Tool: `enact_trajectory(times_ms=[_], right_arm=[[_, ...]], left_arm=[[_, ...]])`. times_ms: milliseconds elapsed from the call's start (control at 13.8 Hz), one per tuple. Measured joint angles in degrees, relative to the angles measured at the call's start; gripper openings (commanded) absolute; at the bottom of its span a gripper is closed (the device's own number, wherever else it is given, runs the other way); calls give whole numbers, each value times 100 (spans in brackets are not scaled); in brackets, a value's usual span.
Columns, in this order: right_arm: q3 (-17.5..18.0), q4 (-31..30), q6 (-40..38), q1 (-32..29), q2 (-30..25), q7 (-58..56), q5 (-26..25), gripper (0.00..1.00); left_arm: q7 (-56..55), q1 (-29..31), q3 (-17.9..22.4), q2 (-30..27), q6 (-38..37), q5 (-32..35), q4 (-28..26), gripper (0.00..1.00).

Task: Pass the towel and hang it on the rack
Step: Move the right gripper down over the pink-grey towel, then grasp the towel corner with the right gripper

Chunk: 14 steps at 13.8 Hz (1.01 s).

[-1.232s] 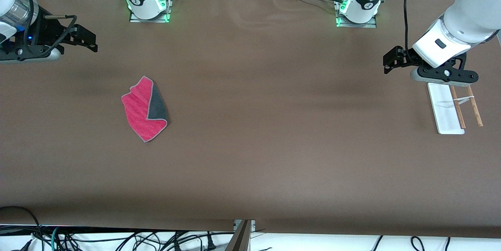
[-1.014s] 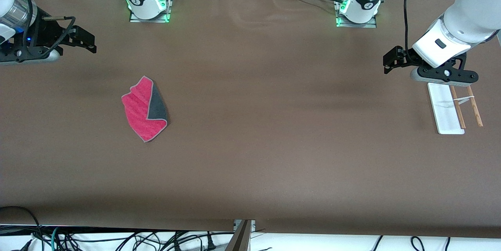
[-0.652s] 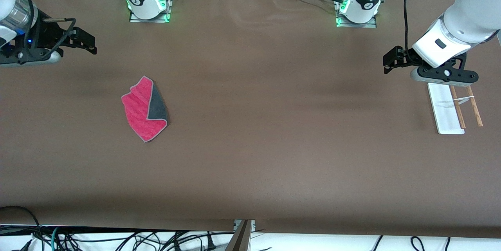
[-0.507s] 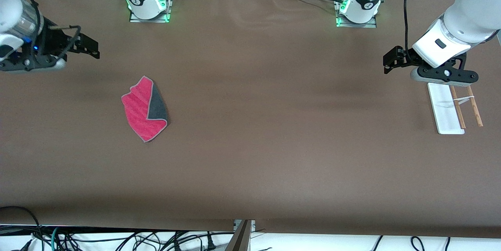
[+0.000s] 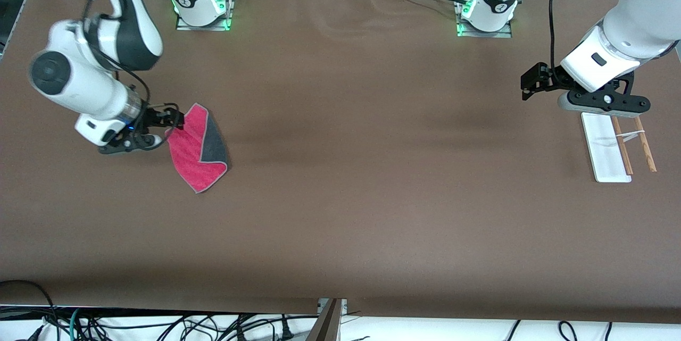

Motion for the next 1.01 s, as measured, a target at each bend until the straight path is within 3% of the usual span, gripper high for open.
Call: enact_trajectory(times_ms=[435, 870, 1014], right_arm=[[138, -390, 1447, 14, 907, 36, 2, 95], [261, -360, 2105, 33, 1432, 60, 3, 71], [261, -357, 2135, 33, 1438, 60, 3, 69]], left_arm=[[0, 0, 0, 0, 0, 0, 0, 100], [0, 3, 1, 0, 0, 0, 0, 100], [0, 8, 9, 0, 0, 0, 0, 100]])
